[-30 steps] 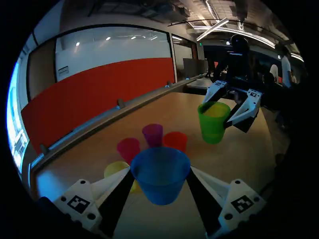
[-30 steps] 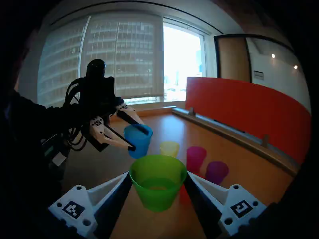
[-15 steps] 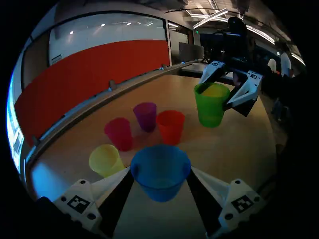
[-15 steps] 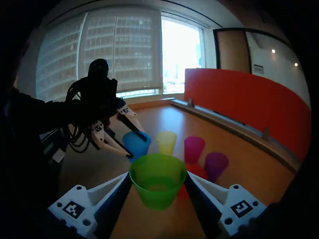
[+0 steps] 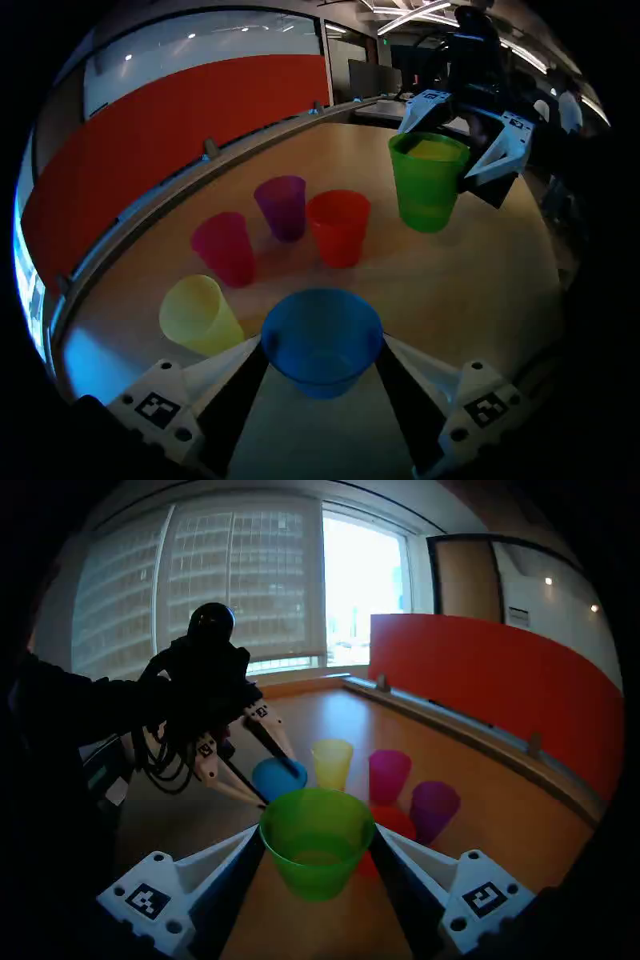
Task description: Pour water
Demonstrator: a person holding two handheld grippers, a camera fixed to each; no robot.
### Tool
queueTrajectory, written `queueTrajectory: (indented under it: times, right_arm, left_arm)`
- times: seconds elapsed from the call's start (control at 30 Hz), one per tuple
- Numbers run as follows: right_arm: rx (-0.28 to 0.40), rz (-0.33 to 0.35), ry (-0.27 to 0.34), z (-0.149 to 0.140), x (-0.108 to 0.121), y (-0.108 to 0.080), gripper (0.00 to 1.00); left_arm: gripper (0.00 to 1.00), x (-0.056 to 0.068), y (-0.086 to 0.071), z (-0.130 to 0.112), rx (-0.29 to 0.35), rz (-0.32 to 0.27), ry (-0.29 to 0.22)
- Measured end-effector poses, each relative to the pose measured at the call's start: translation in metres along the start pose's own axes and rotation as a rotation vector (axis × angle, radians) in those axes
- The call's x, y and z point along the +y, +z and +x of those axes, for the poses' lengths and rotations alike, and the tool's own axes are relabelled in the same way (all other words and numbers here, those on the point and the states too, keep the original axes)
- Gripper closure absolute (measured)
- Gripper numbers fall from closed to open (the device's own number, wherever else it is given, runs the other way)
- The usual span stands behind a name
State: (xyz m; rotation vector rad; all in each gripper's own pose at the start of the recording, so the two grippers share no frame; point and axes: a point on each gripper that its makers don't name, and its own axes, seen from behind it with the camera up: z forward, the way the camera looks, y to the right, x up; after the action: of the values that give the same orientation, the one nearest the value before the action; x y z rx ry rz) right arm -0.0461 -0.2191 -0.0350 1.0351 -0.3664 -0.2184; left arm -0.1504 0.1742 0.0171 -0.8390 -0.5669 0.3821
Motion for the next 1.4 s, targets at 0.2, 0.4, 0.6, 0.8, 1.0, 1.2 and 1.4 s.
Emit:
queueTrajectory:
  times: [0.2, 0.4, 0.6, 0.8, 1.0, 1.2, 1.4]
  right_arm:
    - [0.000, -0.001, 0.006, -0.004, 0.001, -0.001, 0.09]
    - [-0.003, -0.002, 0.008, -0.007, 0.002, -0.001, 0.09]
    - [-0.007, -0.003, 0.008, -0.007, 0.002, 0.000, 0.09]
    - [-0.012, -0.001, 0.005, -0.007, 0.000, 0.002, 0.09]
    - [-0.018, 0.003, 0.005, -0.008, -0.002, 0.003, 0.09]
    - [-0.041, 0.013, 0.000, -0.015, -0.005, 0.005, 0.09]
    - [-0.064, 0.031, -0.009, -0.021, -0.010, 0.012, 0.09]
  left_arm:
    - [0.13, 0.000, 0.005, -0.003, -0.007, -0.011, -0.007]
    - [0.13, 0.000, 0.008, -0.011, -0.023, -0.017, -0.014]
    - [0.13, -0.002, 0.006, -0.017, -0.035, -0.018, -0.015]
    - [0.12, -0.003, 0.005, -0.024, -0.057, -0.017, -0.013]
    - [0.02, -0.004, 0.004, -0.030, -0.080, -0.010, -0.008]
    - [0.02, -0.001, -0.002, -0.041, -0.118, -0.020, -0.007]
    - [0.02, -0.002, -0.012, -0.044, -0.121, -0.009, -0.003]
